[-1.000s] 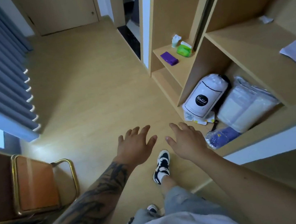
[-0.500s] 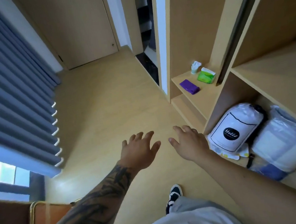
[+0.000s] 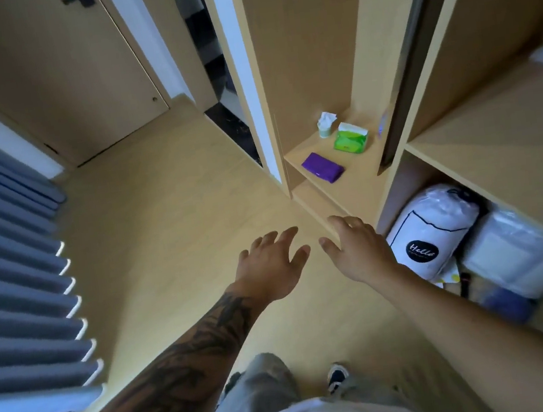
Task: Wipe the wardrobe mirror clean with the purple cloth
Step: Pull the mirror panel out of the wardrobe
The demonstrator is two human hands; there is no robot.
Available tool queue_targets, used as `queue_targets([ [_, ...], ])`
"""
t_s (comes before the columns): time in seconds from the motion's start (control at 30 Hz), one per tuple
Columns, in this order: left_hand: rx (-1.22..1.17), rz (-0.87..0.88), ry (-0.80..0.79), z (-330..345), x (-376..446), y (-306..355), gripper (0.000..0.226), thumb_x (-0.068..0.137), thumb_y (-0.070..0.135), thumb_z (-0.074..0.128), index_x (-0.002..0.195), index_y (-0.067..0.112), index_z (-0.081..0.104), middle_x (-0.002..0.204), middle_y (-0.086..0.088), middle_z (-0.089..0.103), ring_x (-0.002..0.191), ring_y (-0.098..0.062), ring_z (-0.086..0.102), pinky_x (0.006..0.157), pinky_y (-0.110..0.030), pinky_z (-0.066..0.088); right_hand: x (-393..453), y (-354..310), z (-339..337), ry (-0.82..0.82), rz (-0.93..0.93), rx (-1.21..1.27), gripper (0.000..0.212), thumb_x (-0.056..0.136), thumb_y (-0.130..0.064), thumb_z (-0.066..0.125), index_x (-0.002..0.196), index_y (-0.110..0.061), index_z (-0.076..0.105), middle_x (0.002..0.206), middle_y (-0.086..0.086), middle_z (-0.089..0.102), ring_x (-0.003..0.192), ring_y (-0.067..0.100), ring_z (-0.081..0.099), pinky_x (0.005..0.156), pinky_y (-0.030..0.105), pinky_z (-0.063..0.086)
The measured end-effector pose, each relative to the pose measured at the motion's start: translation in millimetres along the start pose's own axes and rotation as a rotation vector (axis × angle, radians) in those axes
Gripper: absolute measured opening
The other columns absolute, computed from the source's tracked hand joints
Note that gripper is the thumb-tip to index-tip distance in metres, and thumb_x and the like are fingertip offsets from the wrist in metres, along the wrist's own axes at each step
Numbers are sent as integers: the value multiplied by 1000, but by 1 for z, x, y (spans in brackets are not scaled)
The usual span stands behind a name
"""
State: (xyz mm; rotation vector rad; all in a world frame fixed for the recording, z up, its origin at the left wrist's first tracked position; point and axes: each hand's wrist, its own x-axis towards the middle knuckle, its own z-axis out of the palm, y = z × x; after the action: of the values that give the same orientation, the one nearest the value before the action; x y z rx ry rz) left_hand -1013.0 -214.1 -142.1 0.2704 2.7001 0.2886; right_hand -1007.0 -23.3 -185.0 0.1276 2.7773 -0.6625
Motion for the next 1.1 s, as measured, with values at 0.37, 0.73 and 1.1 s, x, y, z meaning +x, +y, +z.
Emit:
queue_targets([
  [0.37,40,296,-95,-47,161,21,61,103,66,29,158,40,27,165,-2,34,153,-26,28,120,-51,29,78,15,-47,126,350,185,52,101,-53,50,147,-28,45,137,8,58,126,31,56,101,46,49],
  [0.73,116,816,34,-146,308,87,62,101,63,38,157,36,31,162,-8,38,148,-33,37,112,-57,39,150,-20,-157,487,732,314,47,102,-53,50,142,-29,48,128,7,68,119,32,62,92,38,50],
  [1.1,259,1182,185,-211,351,153,69,95,54,53,157,32,30,162,-8,35,147,-34,36,115,-57,31,183,-56,-204,828,952,321,39,101,-52,51,128,-24,51,109,2,73,99,28,70,75,35,53],
])
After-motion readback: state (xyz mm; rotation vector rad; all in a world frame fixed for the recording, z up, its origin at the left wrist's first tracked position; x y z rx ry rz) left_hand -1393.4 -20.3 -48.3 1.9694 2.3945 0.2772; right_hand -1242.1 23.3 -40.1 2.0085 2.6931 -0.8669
